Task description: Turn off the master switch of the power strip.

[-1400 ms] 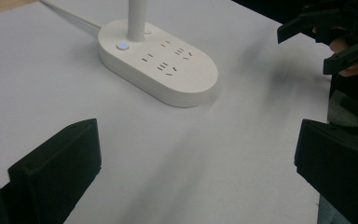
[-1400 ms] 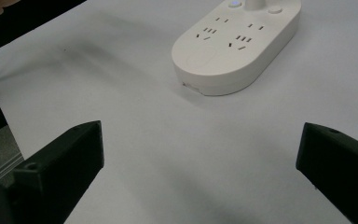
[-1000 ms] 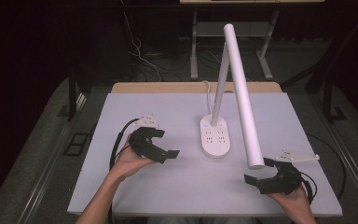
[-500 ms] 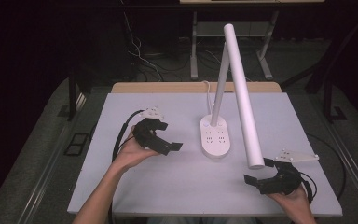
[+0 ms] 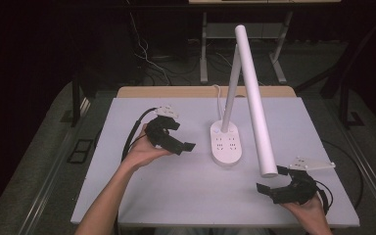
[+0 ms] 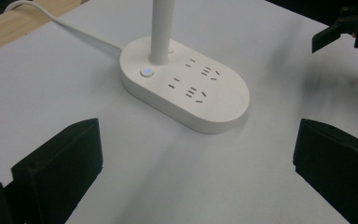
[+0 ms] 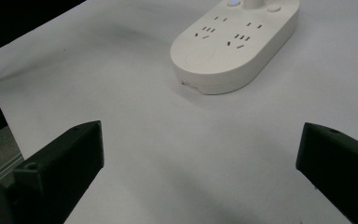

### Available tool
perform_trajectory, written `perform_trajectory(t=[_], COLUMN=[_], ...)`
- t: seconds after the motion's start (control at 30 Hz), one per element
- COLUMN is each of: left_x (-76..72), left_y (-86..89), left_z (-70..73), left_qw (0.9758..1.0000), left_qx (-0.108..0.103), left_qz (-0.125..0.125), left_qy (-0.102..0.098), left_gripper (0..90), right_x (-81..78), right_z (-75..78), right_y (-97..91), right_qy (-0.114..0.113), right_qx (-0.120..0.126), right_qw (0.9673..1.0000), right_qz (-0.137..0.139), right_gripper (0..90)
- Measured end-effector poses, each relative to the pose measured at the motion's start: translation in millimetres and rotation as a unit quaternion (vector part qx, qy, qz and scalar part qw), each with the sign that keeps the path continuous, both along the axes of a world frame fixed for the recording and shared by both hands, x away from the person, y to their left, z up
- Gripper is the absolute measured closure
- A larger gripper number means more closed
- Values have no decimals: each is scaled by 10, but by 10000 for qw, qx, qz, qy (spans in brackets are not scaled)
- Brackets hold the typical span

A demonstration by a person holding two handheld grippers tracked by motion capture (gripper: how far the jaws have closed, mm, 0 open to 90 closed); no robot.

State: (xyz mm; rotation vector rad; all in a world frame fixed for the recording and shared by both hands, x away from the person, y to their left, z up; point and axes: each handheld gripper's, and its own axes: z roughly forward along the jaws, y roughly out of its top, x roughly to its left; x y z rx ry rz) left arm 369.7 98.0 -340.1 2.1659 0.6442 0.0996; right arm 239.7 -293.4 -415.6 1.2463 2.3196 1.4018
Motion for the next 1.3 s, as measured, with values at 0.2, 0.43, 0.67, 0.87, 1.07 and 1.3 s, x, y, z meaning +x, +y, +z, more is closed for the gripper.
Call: perform_trajectory(t=[0.2, 0.43, 0.67, 0.87, 1.07, 1.3], left_x=[95, 201, 296, 370, 463, 557], left_y=[-40, -130, -239, -288, -333, -380], left_z=[15, -10, 4, 21, 9, -39], left_qw=[9999, 10000, 9999, 9999, 9997, 9996], left_qx=[88, 59, 160, 124, 10, -39], left_qz=[-76, -60, -19, 63, 214, 275], left_qy=[-30, 22, 26, 21, 79, 103], left_gripper=[13, 18, 30, 35, 47, 64], right_x=[2, 3, 7, 8, 15, 17], right_z=[-2, -2, -2, -2, -5, -5], right_y=[-1, -1, 0, -1, 9, -1], right_qy=[-7, -12, -11, -13, -12, -7], right_qx=[2, -6, -1, -2, -24, -13], right_qw=[10000, 10000, 10000, 10000, 10000, 10000], right_qz=[-7, -5, 2, 4, 15, 10], right_gripper=[0, 1, 1, 0, 1, 1])
